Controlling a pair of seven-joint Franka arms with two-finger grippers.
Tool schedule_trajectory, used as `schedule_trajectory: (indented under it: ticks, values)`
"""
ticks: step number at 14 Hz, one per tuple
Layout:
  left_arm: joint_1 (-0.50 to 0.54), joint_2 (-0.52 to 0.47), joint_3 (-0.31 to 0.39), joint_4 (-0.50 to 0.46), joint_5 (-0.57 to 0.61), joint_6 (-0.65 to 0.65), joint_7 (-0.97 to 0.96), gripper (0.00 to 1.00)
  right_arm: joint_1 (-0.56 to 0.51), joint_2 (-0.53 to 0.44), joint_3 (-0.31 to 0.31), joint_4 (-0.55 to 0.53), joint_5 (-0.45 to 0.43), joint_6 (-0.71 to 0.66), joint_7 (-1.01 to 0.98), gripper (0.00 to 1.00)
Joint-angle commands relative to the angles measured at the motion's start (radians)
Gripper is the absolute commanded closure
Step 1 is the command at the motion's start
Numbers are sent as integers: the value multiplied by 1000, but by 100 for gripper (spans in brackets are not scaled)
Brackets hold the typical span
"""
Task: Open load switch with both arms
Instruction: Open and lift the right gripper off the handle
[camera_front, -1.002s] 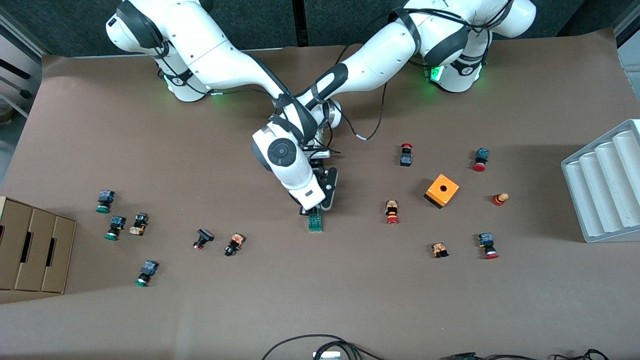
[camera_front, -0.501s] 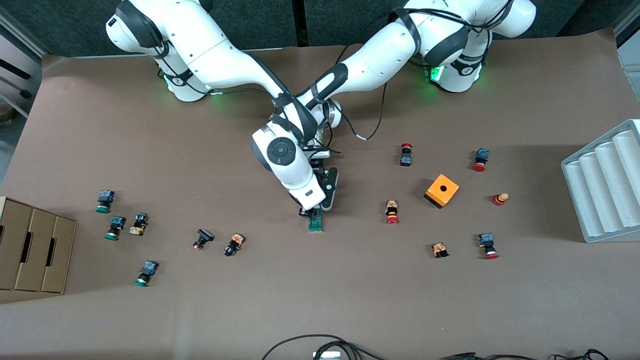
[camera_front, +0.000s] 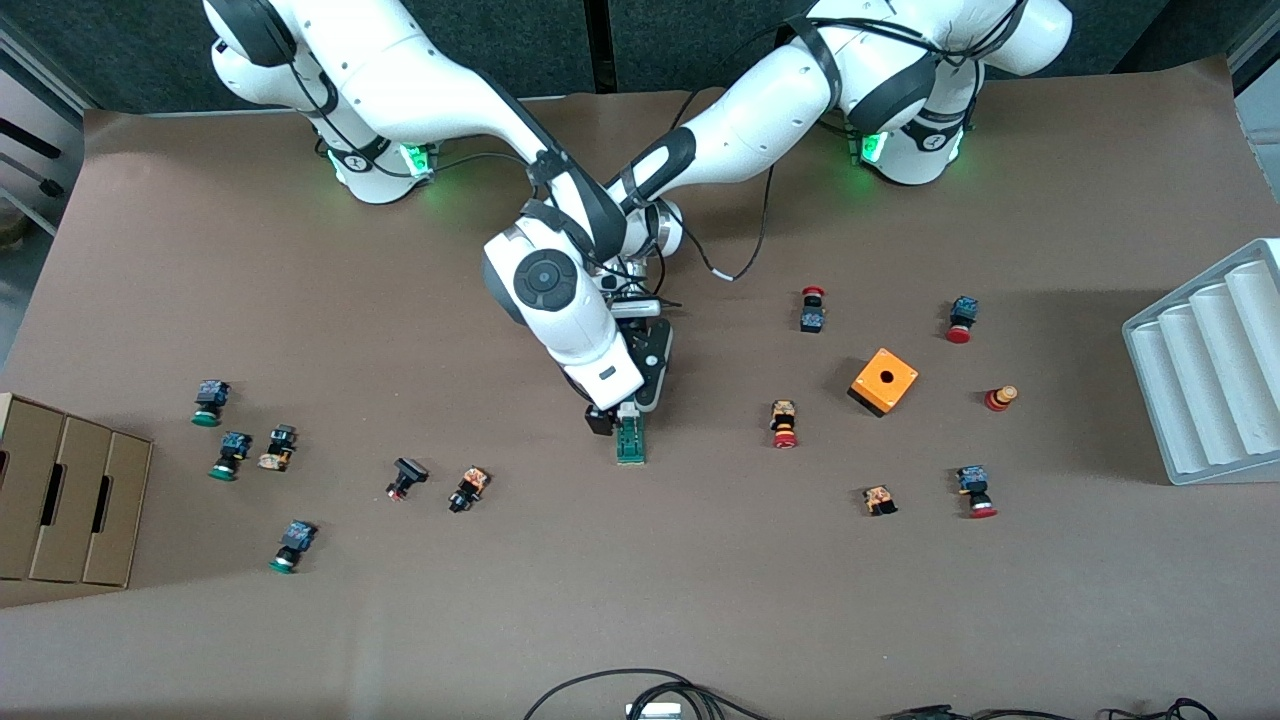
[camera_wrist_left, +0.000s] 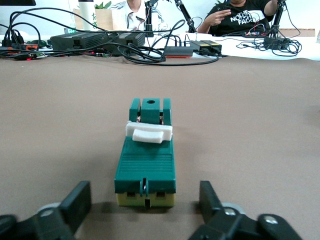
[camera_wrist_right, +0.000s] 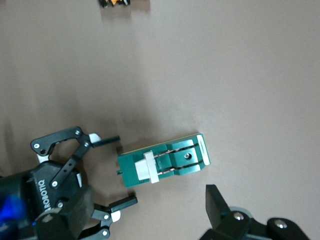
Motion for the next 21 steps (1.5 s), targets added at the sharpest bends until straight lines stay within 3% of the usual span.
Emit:
schedule_trajectory:
  ticks: [1, 9, 13, 16, 21]
  values:
    - [-8, 12, -1, 17, -12, 1, -13, 0, -18, -51, 3, -4, -3, -49, 15, 0]
    - [-14, -28, -23, 26, -122, 1, 22, 0, -38, -164, 3, 3, 1, -130, 289, 0]
    - [-27, -74, -29, 26, -244, 0, 168, 0, -55, -242, 2, 3, -12, -153, 645, 0]
    - [-28, -92, -33, 37, -288, -2, 248, 0, -91, -262, 0, 34, -10, -234, 694, 0]
    - [-27, -166, -36, 40, -459, -13, 513, 0, -158, -316, 2, 39, -1, -317, 849, 0]
